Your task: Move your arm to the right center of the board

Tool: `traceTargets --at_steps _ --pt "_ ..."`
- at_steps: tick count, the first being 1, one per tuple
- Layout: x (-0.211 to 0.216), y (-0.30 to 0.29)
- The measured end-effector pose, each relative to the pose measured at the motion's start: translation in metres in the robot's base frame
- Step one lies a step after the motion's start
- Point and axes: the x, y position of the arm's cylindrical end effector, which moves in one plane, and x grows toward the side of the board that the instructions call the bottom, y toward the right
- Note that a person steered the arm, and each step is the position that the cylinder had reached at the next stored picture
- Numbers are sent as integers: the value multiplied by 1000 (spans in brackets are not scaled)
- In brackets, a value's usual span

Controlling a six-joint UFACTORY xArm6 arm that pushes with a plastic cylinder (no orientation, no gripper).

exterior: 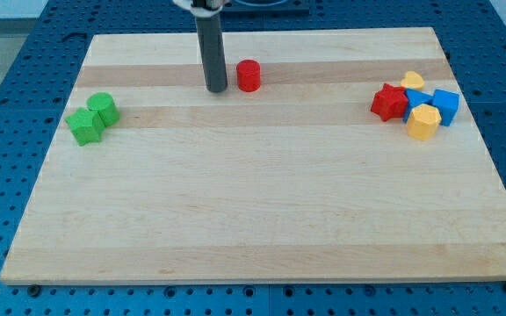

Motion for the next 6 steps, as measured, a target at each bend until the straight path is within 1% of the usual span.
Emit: traceTargets --at_steps 1,2,3,4,5,6 --pt "63 32" --pt "126 76" --pt "157 152" --pt "157 264" --pt "143 334" --pt "113 351"
